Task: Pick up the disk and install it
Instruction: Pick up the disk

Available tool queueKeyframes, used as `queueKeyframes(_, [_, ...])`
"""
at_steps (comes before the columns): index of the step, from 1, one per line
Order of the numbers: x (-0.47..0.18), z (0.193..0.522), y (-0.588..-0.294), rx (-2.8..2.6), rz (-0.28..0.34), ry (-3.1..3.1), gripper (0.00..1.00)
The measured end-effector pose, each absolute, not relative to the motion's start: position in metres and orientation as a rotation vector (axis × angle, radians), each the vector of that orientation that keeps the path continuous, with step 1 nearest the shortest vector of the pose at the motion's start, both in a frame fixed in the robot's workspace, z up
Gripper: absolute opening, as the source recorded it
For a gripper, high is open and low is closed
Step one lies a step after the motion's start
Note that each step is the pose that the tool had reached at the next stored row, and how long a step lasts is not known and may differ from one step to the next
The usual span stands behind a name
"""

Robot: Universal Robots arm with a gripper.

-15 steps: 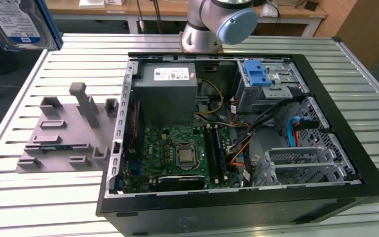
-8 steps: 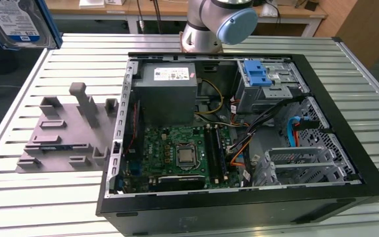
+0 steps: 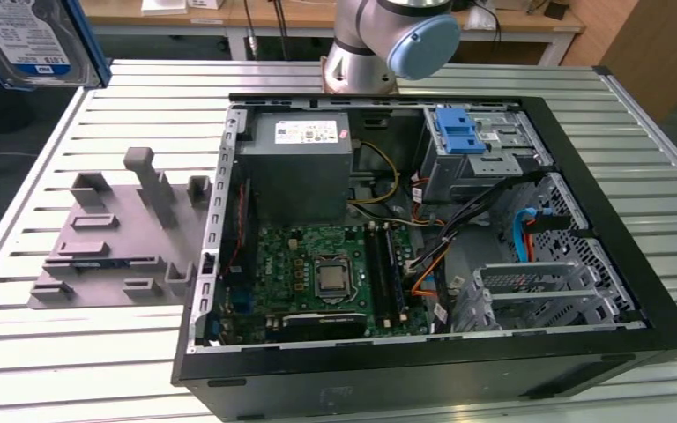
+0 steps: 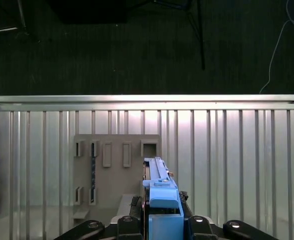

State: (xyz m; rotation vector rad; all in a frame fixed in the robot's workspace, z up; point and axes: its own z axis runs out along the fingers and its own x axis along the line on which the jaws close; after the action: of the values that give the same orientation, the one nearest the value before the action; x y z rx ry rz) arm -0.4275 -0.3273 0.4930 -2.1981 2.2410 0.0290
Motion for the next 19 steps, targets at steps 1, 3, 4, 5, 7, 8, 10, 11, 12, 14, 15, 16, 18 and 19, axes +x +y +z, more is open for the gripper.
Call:
queueKeyframes(1, [-0.427, 0.493, -0.328, -2.198, 0.029, 2.241, 0.36])
queueKeyframes(3, [-0.427, 0.493, -0.331, -2.198, 0.029, 2.241, 0.36])
queueKeyframes(4, [-0.427, 0.493, -0.331, -2.198, 0.029, 2.241, 0.36])
queueKeyframes(5, [-0.427, 0.493, -0.332, -2.198, 0.029, 2.241, 0.36])
queueKeyframes(7, [-0.425, 0.493, -0.332, -2.198, 0.029, 2.241, 0.36])
queueKeyframes(8, [-0.425, 0.493, -0.333, -2.198, 0.029, 2.241, 0.36])
queueKeyframes(10, [-0.423, 0.493, -0.333, -2.198, 0.029, 2.241, 0.36])
queueKeyframes(11, [-0.422, 0.493, -0.334, -2.198, 0.029, 2.241, 0.36])
queueKeyframes(12, [-0.422, 0.493, -0.334, -2.198, 0.029, 2.241, 0.36])
queueKeyframes(14, [-0.420, 0.493, -0.335, -2.198, 0.029, 2.241, 0.36])
queueKeyframes(15, [-0.419, 0.493, -0.336, -2.198, 0.029, 2.241, 0.36])
queueKeyframes(16, [-0.418, 0.493, -0.336, -2.198, 0.029, 2.241, 0.36])
queueKeyframes(18, [-0.417, 0.493, -0.337, -2.198, 0.029, 2.241, 0.36])
queueKeyframes(19, [-0.416, 0.493, -0.338, -2.198, 0.029, 2.241, 0.36])
